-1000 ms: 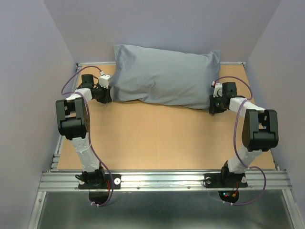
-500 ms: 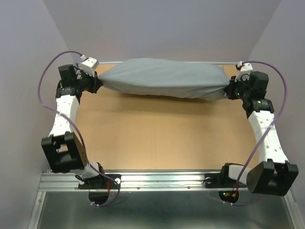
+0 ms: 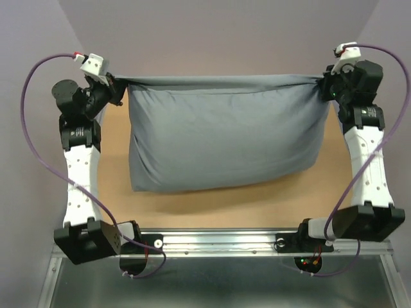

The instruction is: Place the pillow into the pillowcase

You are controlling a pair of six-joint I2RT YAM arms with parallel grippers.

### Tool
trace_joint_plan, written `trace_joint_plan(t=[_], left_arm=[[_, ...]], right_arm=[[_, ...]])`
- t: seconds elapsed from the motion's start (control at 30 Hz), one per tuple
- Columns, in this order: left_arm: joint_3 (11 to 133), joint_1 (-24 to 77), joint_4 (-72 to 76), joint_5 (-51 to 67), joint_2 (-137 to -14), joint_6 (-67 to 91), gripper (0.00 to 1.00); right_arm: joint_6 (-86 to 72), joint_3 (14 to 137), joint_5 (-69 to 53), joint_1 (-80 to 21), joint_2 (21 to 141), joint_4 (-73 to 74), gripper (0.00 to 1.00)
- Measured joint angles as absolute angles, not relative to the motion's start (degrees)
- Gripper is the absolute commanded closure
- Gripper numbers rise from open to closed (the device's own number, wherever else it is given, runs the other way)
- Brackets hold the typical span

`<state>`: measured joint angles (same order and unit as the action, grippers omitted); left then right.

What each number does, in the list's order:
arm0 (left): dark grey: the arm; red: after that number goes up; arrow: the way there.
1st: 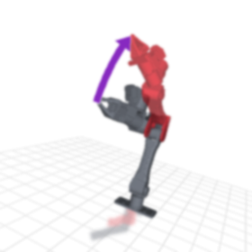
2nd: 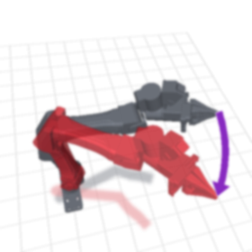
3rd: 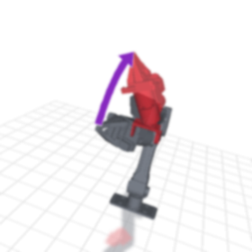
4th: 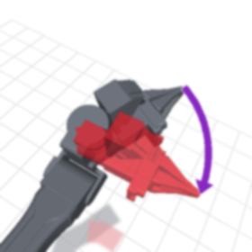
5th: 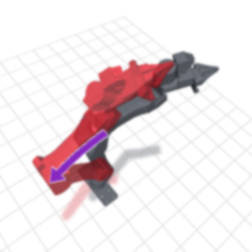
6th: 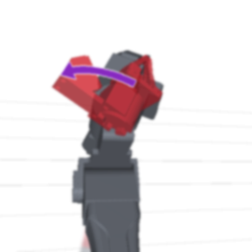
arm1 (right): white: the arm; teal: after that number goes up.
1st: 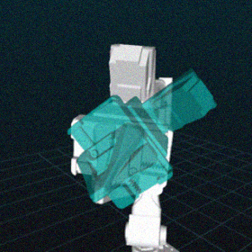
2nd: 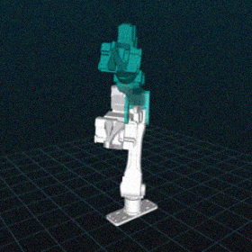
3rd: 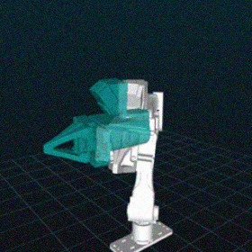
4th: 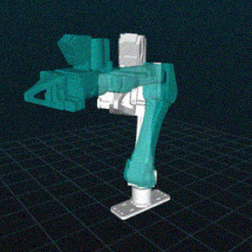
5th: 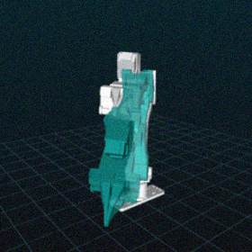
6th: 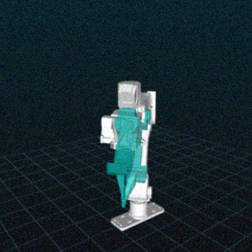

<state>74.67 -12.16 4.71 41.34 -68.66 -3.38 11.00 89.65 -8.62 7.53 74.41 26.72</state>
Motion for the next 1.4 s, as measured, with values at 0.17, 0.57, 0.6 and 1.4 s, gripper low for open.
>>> trace_joint_plan(t=[0.17, 0.57, 0.6, 1.4], left_arm=[[78.94, -9.52, 7.16, 41.04, -83.99, -2.04, 0.67], [102.43, -10.52, -10.31, 22.76, -105.49, -9.69, 0.01], [100.99, -10.66, -11.05, 22.02, -102.91, -10.61, 0.01], [51.05, -9.69, -25.52, 28.42, -57.78, -18.61, 0.01]], right_arm=[[9.26, 91.59, -9.8, 7.44, 91.94, 25.41, 0.58], [10.85, 106.74, -1.56, 8.62, 107.81, 25.08, 0.0], [11.11, 104.18, -2.66, 8.69, 103.68, 25.41, 0.0], [12.73, 58.63, -23.42, 8.69, 61.71, 45.78, 0.0]])
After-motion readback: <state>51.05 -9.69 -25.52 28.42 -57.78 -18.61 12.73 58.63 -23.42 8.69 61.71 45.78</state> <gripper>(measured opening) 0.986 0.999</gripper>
